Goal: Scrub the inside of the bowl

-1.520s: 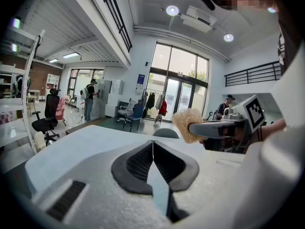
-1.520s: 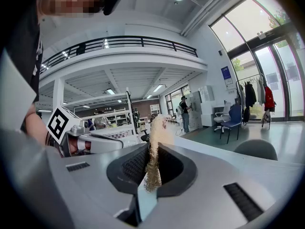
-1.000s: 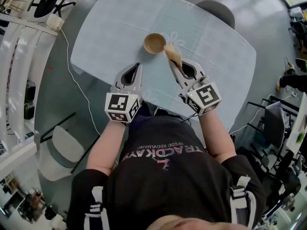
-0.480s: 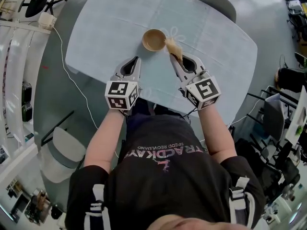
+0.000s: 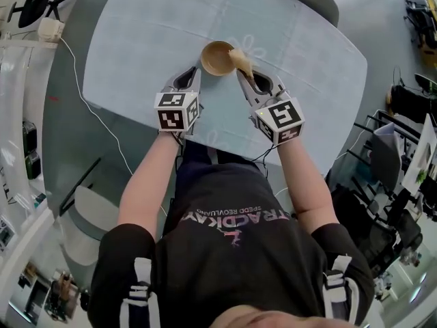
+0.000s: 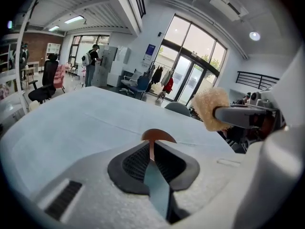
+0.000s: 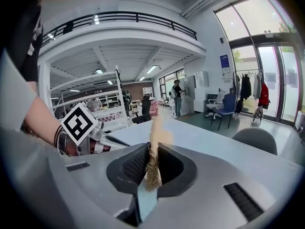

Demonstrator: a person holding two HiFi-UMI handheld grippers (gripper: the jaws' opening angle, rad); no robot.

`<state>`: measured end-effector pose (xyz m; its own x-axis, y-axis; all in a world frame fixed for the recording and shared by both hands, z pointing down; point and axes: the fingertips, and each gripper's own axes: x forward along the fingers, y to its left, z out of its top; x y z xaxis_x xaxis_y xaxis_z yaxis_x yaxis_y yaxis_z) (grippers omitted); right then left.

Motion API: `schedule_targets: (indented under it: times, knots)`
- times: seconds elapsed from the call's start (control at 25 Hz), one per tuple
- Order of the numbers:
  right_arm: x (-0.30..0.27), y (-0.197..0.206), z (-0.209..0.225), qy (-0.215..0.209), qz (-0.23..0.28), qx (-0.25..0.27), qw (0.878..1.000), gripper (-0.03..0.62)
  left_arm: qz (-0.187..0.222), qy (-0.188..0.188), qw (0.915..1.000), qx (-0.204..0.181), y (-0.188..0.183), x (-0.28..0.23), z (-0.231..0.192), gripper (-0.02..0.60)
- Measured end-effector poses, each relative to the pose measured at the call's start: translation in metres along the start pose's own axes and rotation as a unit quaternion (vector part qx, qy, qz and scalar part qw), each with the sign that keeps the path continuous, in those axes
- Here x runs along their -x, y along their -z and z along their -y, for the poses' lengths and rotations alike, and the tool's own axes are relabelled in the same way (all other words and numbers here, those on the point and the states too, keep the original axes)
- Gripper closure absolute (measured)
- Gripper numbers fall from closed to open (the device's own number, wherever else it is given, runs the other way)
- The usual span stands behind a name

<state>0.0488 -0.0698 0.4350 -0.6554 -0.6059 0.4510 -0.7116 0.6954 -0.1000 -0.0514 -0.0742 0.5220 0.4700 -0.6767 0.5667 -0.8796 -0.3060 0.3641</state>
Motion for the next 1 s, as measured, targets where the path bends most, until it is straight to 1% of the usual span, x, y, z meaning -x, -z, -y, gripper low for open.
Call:
schedule_targets:
  times: [0.08, 0.16, 0.48, 0.72, 0.8, 0.88, 1.0]
  knots:
    - [-0.014, 0.005, 0.004, 0.001, -0.012, -0.002, 1.0, 0.562, -0.016, 0.004, 0.9998, 0.01, 0.003, -0.014, -0.007, 0.545]
    - [-0.027, 0.008, 0.007, 0.002, -0.023, -0.003, 1.0, 0.562, -0.029, 0.008, 0.9994, 0.019, 0.006, -0.027, -0.013, 0.491]
    - [-0.065, 0.028, 0.018, -0.004, -0.079, 0.026, 0.997, 0.562, -0.074, 0.018, 0.9966, 0.032, 0.022, -0.069, -0.027, 0.482]
    - [-0.077, 0.037, 0.022, -0.008, -0.096, 0.028, 0.995, 0.562, -0.086, 0.024, 0.9954, 0.032, 0.025, -0.082, -0.03, 0.483]
    - [-0.08, 0.039, 0.022, -0.01, -0.103, 0.033, 0.994, 0.562, -0.089, 0.021, 0.9953, 0.032, 0.026, -0.085, -0.031, 0.502]
    - [-0.082, 0.042, 0.022, -0.011, -0.111, 0.04, 0.993, 0.562, -0.088, 0.019, 0.9953, 0.034, 0.026, -0.086, -0.032, 0.542]
    - [-0.085, 0.045, 0.019, -0.013, -0.123, 0.059, 0.991, 0.562, -0.084, 0.02, 0.9955, 0.039, 0.023, -0.085, -0.03, 0.549]
